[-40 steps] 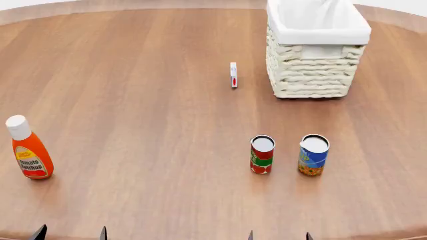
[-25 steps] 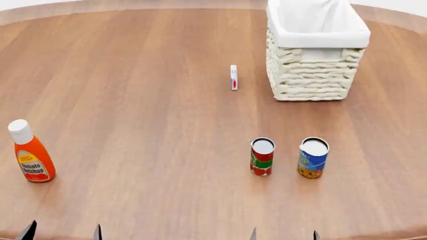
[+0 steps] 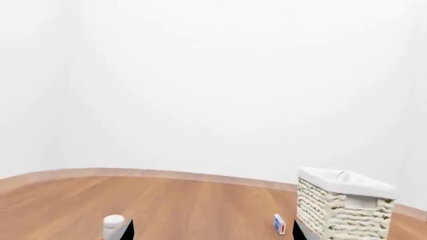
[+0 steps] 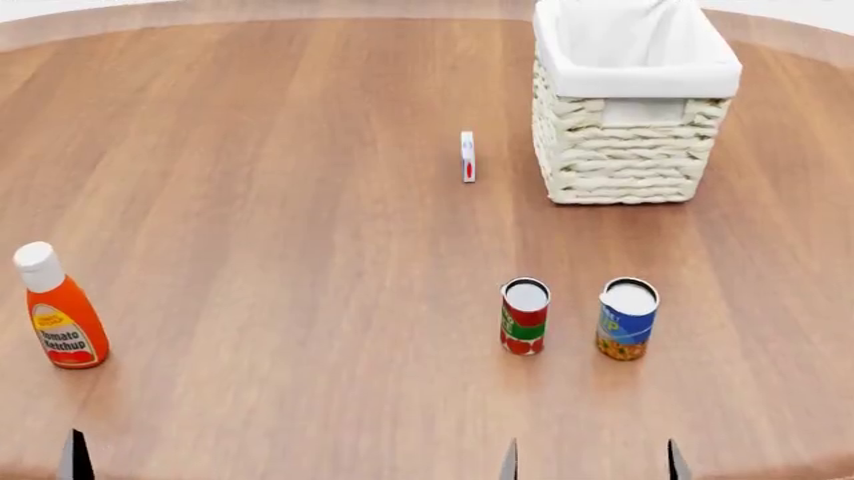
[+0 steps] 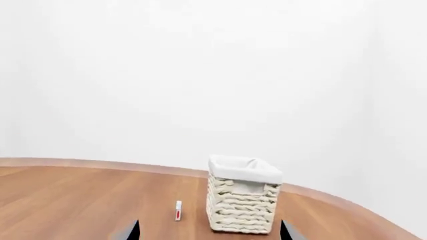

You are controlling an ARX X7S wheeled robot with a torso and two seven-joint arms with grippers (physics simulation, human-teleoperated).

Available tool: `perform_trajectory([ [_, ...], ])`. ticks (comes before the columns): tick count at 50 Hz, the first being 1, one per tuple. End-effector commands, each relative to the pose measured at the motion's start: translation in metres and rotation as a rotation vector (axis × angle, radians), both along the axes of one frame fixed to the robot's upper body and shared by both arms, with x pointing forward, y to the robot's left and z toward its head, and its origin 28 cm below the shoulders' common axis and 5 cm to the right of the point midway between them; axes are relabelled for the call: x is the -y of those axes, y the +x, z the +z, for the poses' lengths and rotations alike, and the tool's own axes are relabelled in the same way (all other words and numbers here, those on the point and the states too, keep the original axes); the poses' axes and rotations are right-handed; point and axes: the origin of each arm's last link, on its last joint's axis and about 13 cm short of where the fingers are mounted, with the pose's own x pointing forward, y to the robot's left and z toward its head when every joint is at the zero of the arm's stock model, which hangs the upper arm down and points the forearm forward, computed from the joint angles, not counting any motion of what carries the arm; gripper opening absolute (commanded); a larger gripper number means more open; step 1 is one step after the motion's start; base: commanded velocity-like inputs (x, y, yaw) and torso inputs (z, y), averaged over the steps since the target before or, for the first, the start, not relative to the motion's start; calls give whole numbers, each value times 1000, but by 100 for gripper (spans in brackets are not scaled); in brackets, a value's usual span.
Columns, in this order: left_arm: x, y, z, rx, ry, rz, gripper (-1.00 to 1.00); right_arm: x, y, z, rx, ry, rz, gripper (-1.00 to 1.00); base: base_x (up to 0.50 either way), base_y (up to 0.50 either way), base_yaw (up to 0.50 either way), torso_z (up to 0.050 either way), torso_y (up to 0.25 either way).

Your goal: Pick up the tomato sauce, and put it in the basket.

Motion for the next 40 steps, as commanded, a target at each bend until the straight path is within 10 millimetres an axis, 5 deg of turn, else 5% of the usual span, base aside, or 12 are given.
perform_trajectory([
  [1,-1,-8,9,35,-34,-3,100,0,-14,13,108,-25,35,100,43,0,0,0,0],
  [10,-1,-10,11,45,-30,-5,100,1,-17,12,112,-8,88,100,112,0,0,0,0],
  [40,-3,-9,10,46,-32,0,100,1,-17,10,91,-7,102,100,500,0,0,0,0],
])
